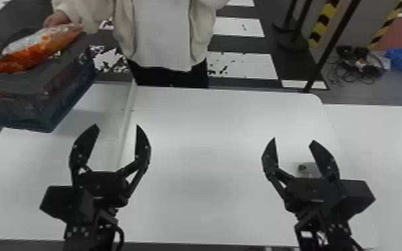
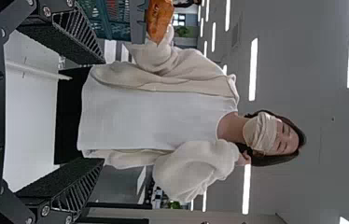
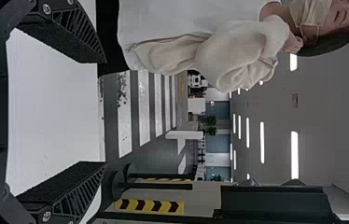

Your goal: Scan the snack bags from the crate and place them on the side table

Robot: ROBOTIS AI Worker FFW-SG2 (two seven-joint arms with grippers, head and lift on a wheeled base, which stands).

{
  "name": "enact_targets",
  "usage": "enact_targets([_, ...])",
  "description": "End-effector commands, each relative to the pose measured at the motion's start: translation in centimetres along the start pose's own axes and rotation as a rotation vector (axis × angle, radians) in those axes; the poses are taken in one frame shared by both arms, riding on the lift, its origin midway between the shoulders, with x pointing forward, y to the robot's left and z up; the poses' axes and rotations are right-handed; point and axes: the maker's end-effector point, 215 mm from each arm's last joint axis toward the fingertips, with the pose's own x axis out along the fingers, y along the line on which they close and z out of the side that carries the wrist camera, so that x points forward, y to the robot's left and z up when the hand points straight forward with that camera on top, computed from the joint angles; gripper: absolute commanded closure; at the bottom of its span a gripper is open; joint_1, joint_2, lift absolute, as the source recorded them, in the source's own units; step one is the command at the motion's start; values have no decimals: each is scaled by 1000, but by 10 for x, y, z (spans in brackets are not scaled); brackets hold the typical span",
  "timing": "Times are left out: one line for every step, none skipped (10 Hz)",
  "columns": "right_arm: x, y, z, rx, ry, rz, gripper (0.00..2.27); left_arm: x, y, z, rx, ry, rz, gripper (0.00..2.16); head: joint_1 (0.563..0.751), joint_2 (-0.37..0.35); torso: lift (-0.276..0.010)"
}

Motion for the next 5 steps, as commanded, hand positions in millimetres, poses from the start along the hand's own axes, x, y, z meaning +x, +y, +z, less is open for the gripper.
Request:
enact_targets([1,0,2,-2,-5,1,107,0,0,-1,1,4,0,147,695,-66,-50])
enact_targets([1,2,2,-2,-4,6,107,1,1,-3,-1,11,2,147,695,-66,-50])
enact_targets([1,3,1,0,-2,6,107,1,0,-1,-1,8,-1,147,695,-64,-50])
enact_targets([1,4,2,0,-3,10,107,1,2,-3,2,12,0,147,695,-63,-50])
enact_targets([1,4,1,0,-2,10,107,1,1,-2,1,9,-4,144,695,-62,-50])
